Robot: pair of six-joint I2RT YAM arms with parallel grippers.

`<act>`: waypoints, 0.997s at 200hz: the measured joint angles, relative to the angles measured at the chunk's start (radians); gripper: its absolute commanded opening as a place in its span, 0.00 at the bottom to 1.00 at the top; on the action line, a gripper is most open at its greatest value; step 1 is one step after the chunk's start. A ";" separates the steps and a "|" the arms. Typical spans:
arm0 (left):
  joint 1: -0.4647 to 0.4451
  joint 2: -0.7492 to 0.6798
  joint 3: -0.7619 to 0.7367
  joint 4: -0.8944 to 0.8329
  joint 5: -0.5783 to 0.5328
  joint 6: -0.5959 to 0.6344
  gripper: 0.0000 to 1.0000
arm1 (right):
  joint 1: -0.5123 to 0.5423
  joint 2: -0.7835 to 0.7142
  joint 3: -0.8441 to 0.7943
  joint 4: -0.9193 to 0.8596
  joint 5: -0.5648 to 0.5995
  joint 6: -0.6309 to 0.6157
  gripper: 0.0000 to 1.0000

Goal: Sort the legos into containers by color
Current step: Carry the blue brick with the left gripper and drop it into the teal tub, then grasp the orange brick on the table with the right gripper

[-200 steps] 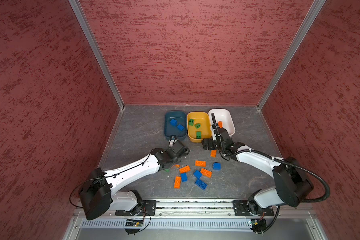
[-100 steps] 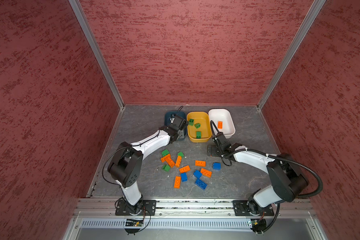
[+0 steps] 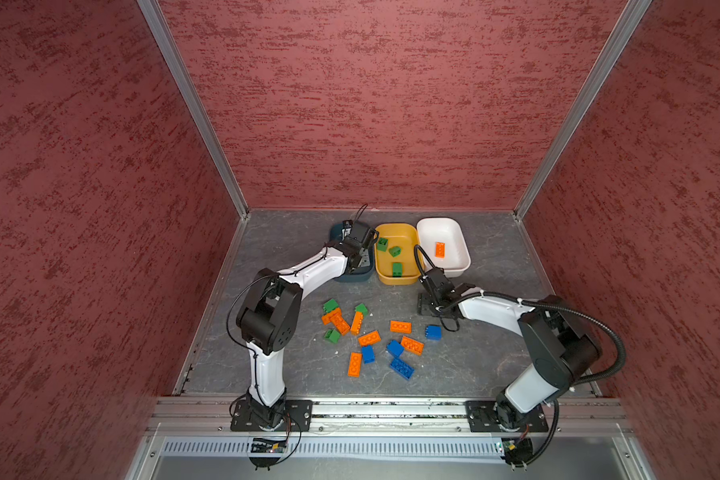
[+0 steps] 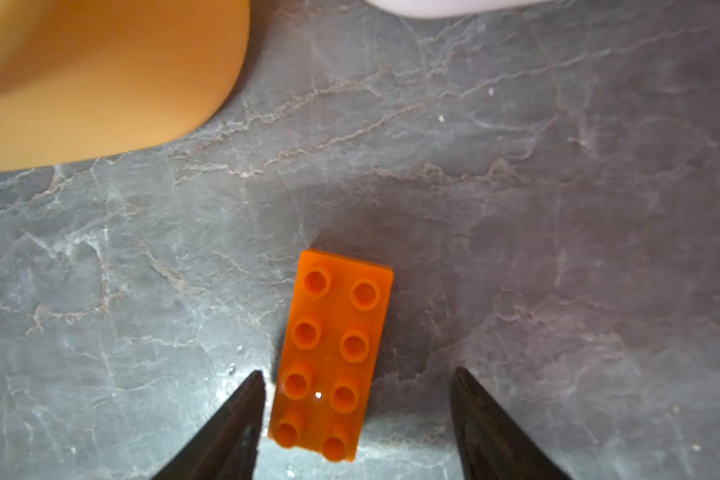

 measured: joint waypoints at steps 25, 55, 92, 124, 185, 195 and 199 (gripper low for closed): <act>0.000 0.000 0.000 0.001 -0.008 -0.026 0.74 | 0.003 0.022 0.021 -0.001 0.008 0.000 0.56; 0.000 0.000 -0.007 0.011 -0.012 -0.040 0.90 | 0.008 0.036 0.031 0.000 0.023 -0.011 0.52; -0.001 -0.003 -0.049 0.051 -0.008 -0.055 0.99 | 0.011 0.056 0.043 0.014 0.047 -0.042 0.42; -0.005 -0.006 -0.065 0.076 -0.005 -0.059 0.99 | 0.011 0.065 0.048 0.029 0.050 -0.066 0.35; -0.014 -0.018 -0.066 0.108 -0.005 -0.064 0.99 | 0.011 0.019 -0.014 0.080 0.043 -0.132 0.26; -0.015 -0.022 -0.071 0.119 -0.005 -0.065 0.99 | 0.011 -0.001 -0.031 0.079 0.041 -0.146 0.26; -0.015 -0.025 -0.075 0.123 -0.005 -0.065 0.99 | 0.011 -0.010 -0.035 0.079 0.040 -0.150 0.26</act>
